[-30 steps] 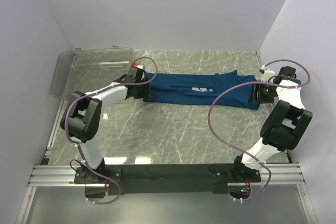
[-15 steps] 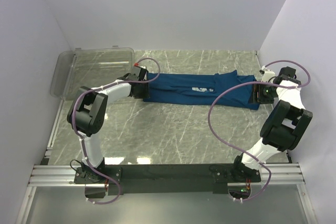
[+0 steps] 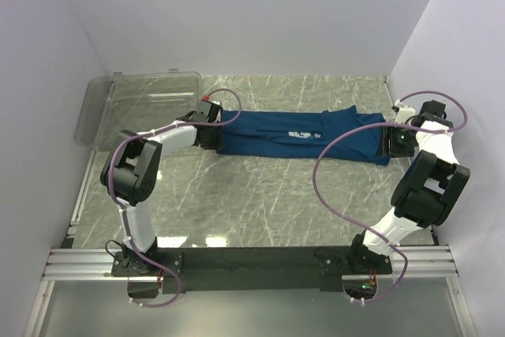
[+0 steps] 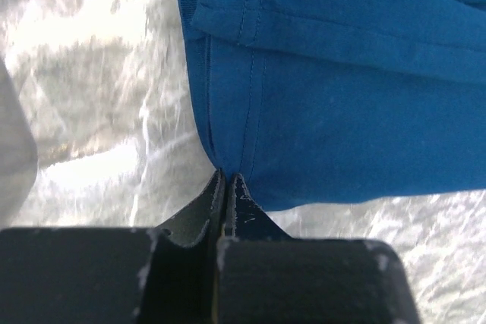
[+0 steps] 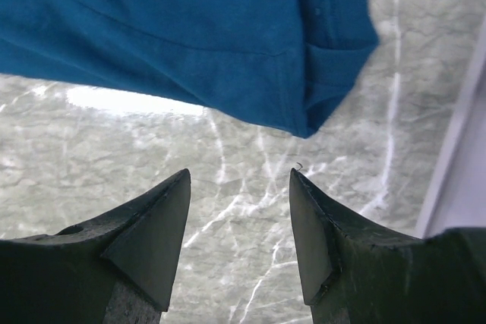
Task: Fold and stack the t-shirts
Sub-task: Fold the tshirt
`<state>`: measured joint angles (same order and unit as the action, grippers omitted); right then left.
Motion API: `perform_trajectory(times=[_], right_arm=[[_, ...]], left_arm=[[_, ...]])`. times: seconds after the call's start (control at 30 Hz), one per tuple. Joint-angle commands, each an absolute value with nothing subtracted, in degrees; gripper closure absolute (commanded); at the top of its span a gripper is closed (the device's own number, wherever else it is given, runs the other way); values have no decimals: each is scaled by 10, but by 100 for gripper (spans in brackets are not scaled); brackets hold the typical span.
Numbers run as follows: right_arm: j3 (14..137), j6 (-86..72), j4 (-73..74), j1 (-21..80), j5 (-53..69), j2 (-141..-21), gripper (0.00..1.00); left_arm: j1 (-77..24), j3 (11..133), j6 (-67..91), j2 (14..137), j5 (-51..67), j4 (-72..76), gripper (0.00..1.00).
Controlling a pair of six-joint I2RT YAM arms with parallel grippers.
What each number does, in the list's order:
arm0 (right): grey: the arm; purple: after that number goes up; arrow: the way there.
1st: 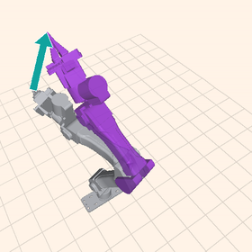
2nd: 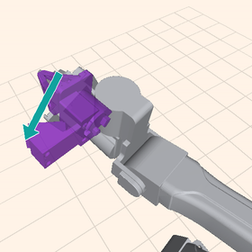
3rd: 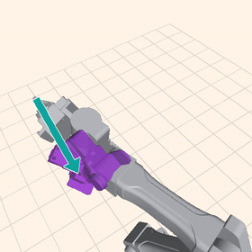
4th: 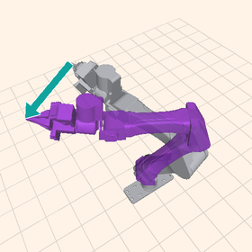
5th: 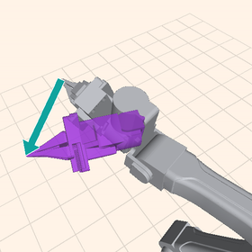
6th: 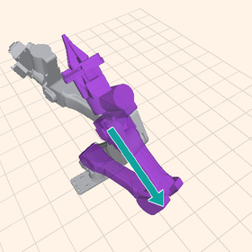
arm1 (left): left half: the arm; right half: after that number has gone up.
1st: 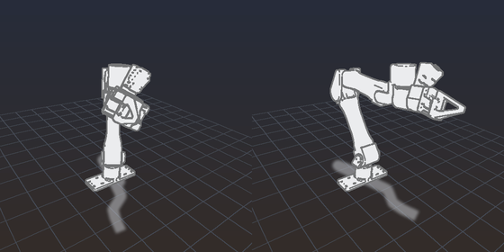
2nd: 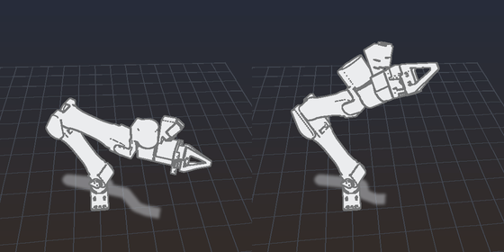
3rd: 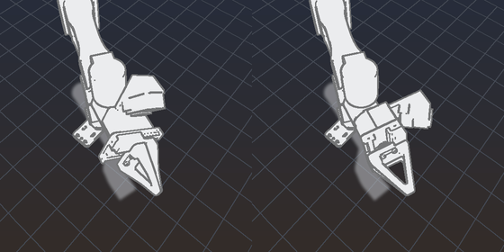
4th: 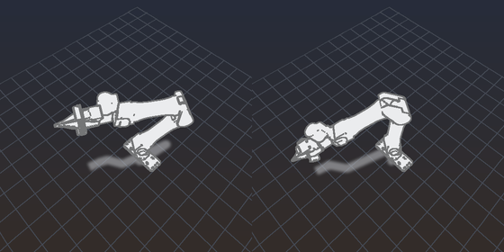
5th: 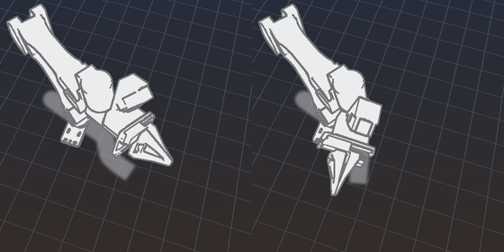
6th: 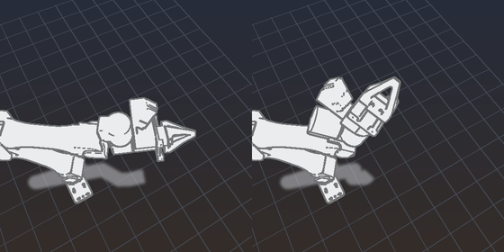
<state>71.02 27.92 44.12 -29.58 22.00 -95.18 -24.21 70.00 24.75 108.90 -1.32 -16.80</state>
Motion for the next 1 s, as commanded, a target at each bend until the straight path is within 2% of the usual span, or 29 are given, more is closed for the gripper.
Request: perform_trajectory(times=[0.0, 0.23, 0.5, 0.97], right_arm=[[727, 256, 412, -301, 184, -962, 38], [720, 242, 397, -300, 188, -960, 37], [721, 240, 375, -289, 185, -991, 39], [733, 246, 338, -257, 167, -1073, 49]], left_arm=[[-243, 681, 245, 1037, -4, -160, 99], [-243, 631, 252, 985, 5, -159, 99], [-242, 627, 252, 993, 8, -173, 100], [-242, 640, 253, 1016, 11, -183, 99]])
